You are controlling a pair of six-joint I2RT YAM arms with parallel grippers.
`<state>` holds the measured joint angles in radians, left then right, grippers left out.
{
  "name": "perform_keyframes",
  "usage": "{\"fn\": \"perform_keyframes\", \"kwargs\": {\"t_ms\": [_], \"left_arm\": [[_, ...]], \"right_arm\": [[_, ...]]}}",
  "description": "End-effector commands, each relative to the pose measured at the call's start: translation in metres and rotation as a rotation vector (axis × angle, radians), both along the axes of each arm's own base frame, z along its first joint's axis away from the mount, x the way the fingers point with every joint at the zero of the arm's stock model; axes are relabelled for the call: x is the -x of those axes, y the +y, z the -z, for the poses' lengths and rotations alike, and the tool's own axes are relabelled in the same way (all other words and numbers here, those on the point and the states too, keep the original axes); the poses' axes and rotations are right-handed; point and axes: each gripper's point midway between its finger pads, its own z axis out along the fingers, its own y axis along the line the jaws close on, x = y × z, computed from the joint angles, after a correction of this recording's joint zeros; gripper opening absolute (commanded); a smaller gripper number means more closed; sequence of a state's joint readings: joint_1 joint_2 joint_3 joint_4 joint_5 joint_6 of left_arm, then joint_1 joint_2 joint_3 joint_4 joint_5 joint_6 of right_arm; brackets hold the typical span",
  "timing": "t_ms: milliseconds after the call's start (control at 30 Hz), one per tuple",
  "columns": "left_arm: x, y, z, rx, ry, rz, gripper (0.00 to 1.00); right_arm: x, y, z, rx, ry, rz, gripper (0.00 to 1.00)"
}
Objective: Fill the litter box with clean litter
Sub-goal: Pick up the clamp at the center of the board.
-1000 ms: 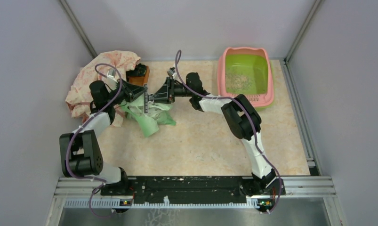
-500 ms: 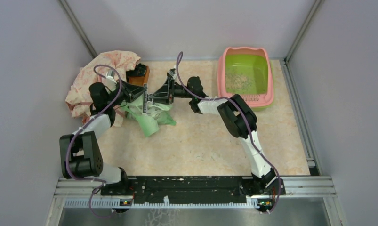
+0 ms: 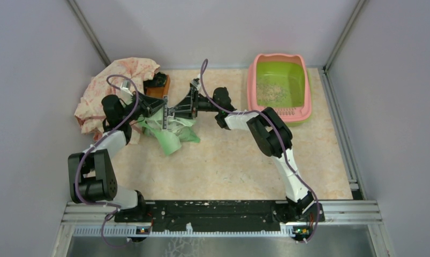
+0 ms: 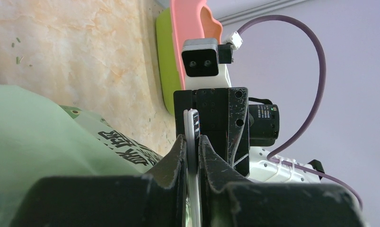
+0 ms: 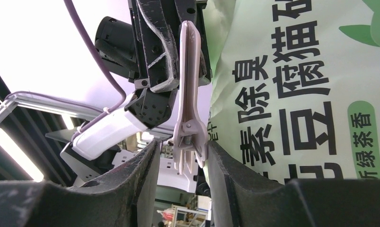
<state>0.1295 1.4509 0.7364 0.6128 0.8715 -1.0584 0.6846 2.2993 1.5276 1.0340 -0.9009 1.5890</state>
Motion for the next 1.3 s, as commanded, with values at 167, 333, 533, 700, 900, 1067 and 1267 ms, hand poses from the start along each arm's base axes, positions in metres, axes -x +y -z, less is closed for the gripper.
{"fn": "perform_keyframes", "kwargs": {"t_ms": [167,333,533,700,900,1067,1267], "left_arm": [[0.002,0.001,0.011,-0.027,-0.002,-0.002,0.07],[0.002,0.0,0.013,-0.028,0.001,-0.004,0.07],[0.003,0.0,0.017,-0.026,0.009,-0.004,0.07],[0.003,0.0,0.018,-0.024,0.011,-0.004,0.07],[0.004,0.0,0.018,-0.025,0.008,0.005,0.18],[0.004,0.001,0.013,-0.038,0.003,0.007,0.35],[0.002,0.004,0.003,-0.048,-0.012,0.004,0.43]], "right_arm": [[0.012,0.004,-0.053,-0.12,-0.16,-0.004,0.39],[0.011,0.005,-0.056,-0.122,-0.166,-0.004,0.39],[0.011,0.006,-0.056,-0.12,-0.168,-0.004,0.38],[0.012,0.007,-0.058,-0.124,-0.172,-0.004,0.34],[0.011,0.007,-0.059,-0.118,-0.172,0.0,0.15],[0.008,0.006,-0.055,-0.096,-0.167,0.023,0.0],[0.008,0.0,-0.057,-0.099,-0.169,0.038,0.0]]}}
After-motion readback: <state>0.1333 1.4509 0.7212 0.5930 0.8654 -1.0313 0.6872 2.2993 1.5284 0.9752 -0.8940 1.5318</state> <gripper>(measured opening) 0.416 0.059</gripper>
